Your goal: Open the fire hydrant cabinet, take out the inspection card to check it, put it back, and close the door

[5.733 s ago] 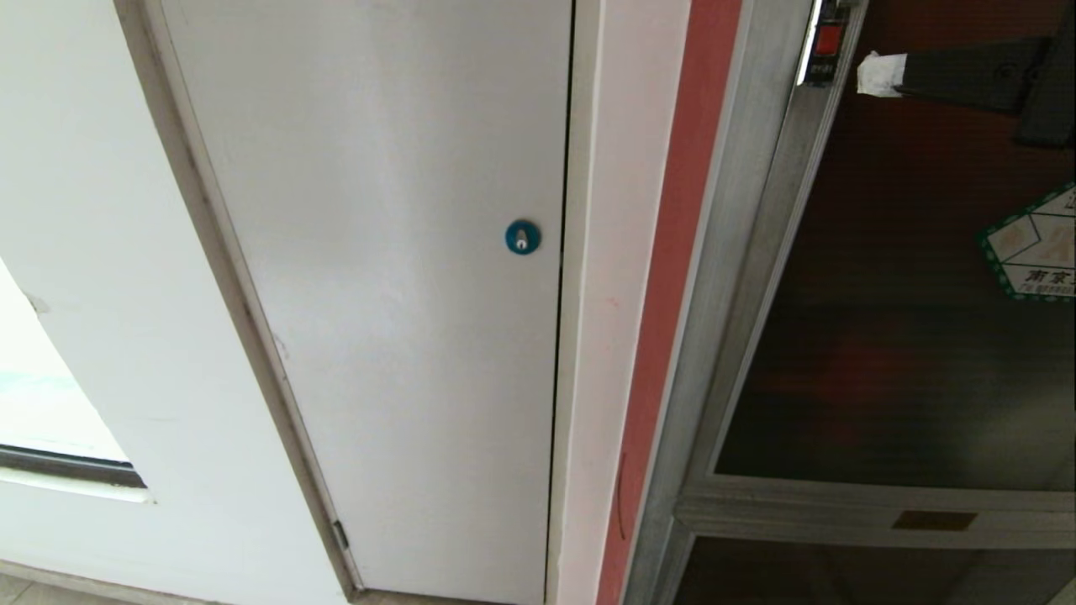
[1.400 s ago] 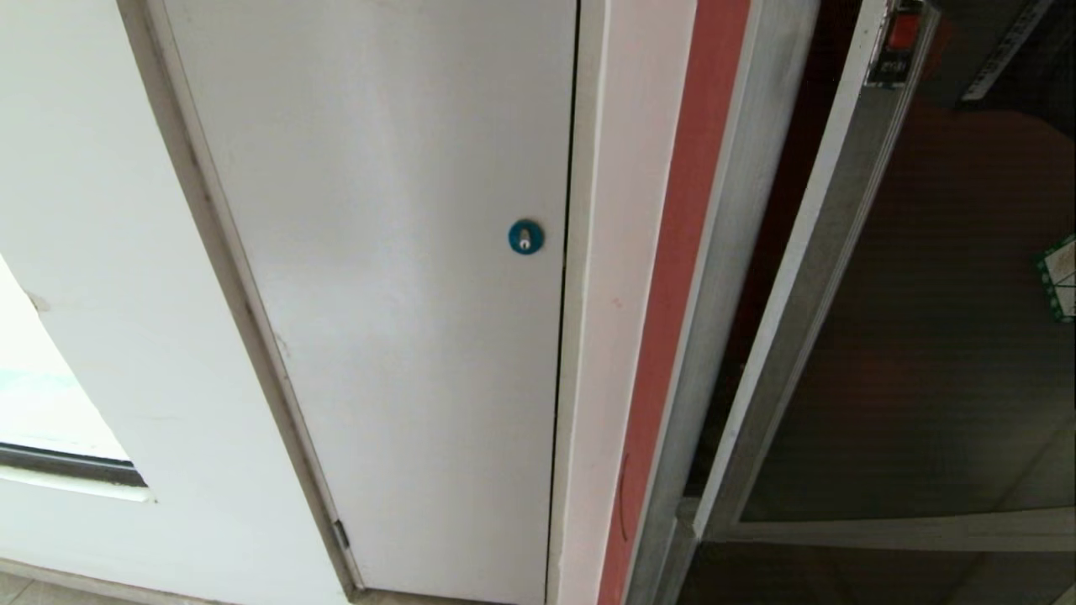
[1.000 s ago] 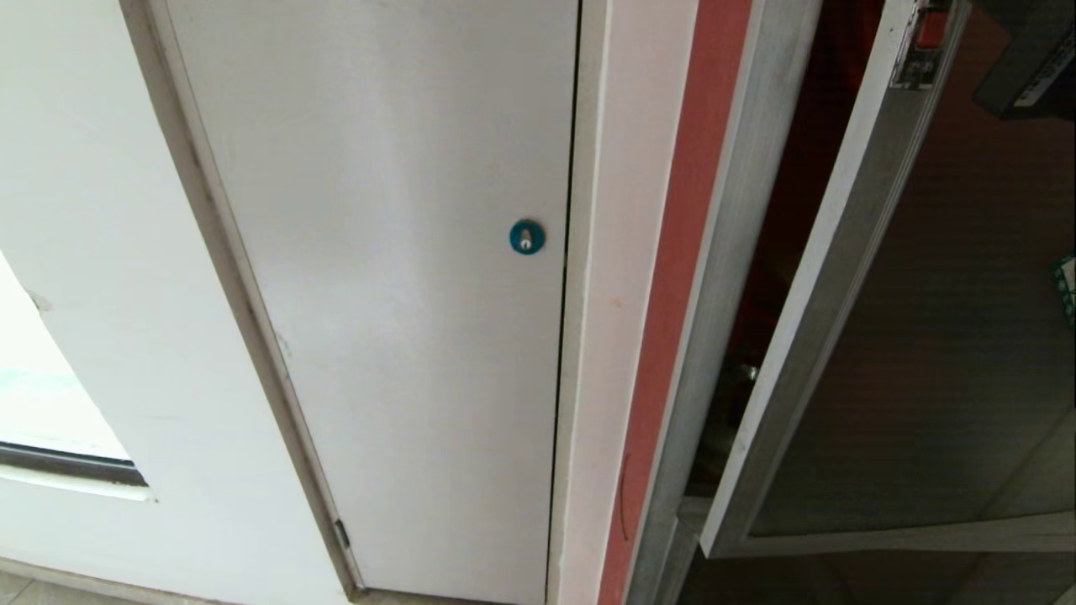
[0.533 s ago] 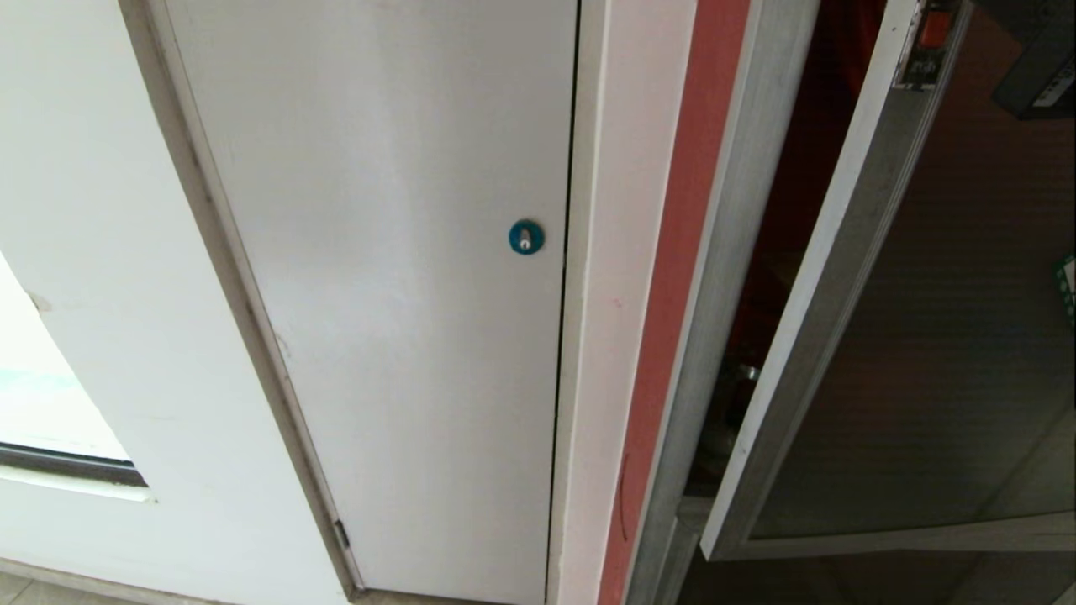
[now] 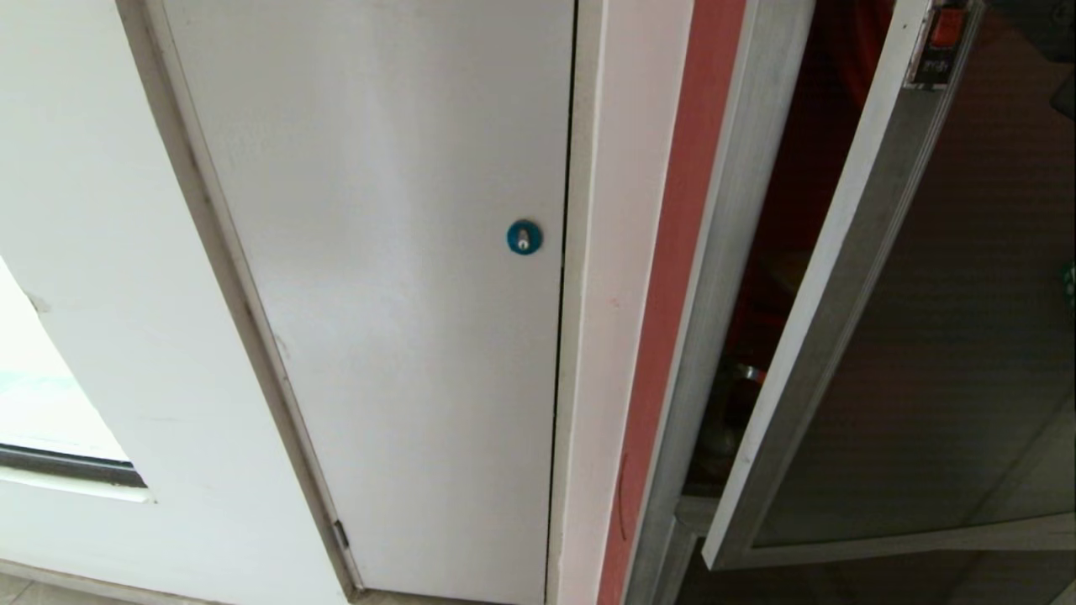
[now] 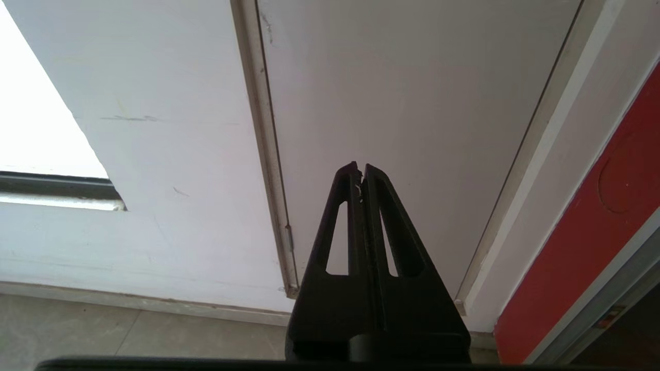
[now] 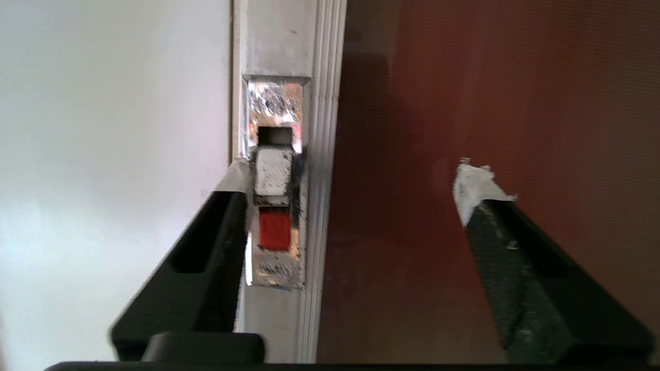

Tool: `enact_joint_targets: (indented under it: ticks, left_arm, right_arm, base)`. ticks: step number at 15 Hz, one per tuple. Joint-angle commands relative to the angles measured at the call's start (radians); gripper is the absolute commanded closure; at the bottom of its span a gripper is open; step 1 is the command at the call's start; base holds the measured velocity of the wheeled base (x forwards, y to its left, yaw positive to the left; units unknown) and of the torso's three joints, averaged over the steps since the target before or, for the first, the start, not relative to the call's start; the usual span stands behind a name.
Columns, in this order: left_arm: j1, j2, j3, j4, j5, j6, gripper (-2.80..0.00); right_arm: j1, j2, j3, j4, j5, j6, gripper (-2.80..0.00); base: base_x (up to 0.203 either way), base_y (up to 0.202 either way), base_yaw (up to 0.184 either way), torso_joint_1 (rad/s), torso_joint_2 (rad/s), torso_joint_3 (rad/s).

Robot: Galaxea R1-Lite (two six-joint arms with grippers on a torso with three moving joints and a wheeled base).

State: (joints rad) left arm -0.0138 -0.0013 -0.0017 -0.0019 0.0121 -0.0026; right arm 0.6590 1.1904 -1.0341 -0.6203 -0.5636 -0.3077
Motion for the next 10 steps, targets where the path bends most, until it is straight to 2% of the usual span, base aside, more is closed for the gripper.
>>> enact_joint_targets:
  ticks: [1, 6, 9, 10]
  left_arm:
    - [0.000, 0.001, 0.000, -0.001, 0.000, 0.000, 0.00]
    - [0.000, 0.001, 0.000, 0.000, 0.000, 0.000, 0.00]
    - [0.000, 0.001, 0.000, -0.001, 0.000, 0.000, 0.00]
    - [0.000, 0.001, 0.000, 0.000, 0.000, 0.000, 0.00]
  right_arm:
    - [0.023, -0.044, 0.014, 0.042, 0.008, -0.002, -2.80]
    - [0.031, -0.128, 0.075, 0.081, 0.057, -0.002, -2.80]
    - [0.031, -0.183, 0.104, 0.133, 0.059, -0.002, -2.80]
    - [0.031, -0.200, 0.118, 0.137, 0.058, -0.002, 0.00]
  base:
    - [0.000, 0.000, 0.000, 0.000, 0.00, 0.000]
    - [0.000, 0.000, 0.000, 0.000, 0.00, 0.000]
    - [0.000, 0.000, 0.000, 0.000, 0.00, 0.000]
    - [0.000, 0.000, 0.000, 0.000, 0.00, 0.000]
